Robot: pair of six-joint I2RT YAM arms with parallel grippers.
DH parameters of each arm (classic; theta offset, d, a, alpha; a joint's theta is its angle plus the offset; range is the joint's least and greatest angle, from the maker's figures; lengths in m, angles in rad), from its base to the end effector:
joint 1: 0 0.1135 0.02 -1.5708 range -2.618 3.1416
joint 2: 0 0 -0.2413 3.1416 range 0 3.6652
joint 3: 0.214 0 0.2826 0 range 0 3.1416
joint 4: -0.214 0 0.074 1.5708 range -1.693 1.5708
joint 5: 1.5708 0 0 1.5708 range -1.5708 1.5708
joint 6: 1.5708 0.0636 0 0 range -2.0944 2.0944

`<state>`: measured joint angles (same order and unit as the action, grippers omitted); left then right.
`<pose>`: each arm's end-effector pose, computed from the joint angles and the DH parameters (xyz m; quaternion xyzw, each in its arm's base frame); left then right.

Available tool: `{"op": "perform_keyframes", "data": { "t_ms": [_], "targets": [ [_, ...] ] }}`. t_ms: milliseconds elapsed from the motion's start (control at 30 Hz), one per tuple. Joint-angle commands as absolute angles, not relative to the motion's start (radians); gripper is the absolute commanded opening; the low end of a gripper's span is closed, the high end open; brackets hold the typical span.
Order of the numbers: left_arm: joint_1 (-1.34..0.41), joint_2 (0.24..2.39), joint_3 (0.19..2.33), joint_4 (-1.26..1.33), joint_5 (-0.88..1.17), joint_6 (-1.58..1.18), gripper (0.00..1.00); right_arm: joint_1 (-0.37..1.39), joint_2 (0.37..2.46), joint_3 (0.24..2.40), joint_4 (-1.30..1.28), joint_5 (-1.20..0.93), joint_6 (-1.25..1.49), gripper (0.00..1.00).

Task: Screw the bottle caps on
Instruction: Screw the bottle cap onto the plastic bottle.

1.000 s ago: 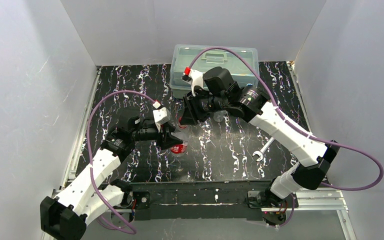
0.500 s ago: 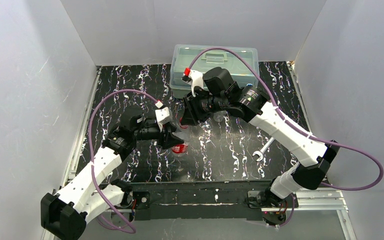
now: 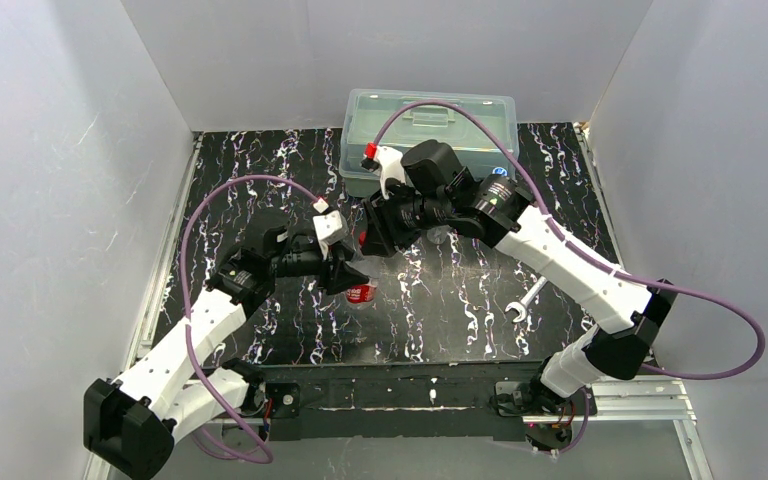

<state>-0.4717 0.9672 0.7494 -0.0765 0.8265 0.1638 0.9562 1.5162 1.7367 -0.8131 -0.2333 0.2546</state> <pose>0.2261 -0.1679 0.2771 0.4571 0.6240 -0.4024 0.4897 0.2047 0.3156 0.3975 -0.3526 0.8046 0.3500 0.3252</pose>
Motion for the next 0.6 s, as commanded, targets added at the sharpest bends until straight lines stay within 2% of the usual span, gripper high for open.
{"op": "perform_keyframes", "data": {
  "t_ms": [0,300,567],
  "targets": [
    [-0.479,0.980,0.802,-0.052,0.813,0.178,0.00,0.978,1.500,1.735,-0.804,-0.255,0.246,0.51],
    [-0.501,0.978,0.811,-0.058,0.739,0.202,0.00,0.979,1.489,1.722,-0.799,-0.238,0.245,0.53],
    [-0.502,0.951,0.807,-0.034,0.710,0.204,0.00,0.979,1.469,1.692,-0.779,-0.219,0.247,0.63]
  ]
}}
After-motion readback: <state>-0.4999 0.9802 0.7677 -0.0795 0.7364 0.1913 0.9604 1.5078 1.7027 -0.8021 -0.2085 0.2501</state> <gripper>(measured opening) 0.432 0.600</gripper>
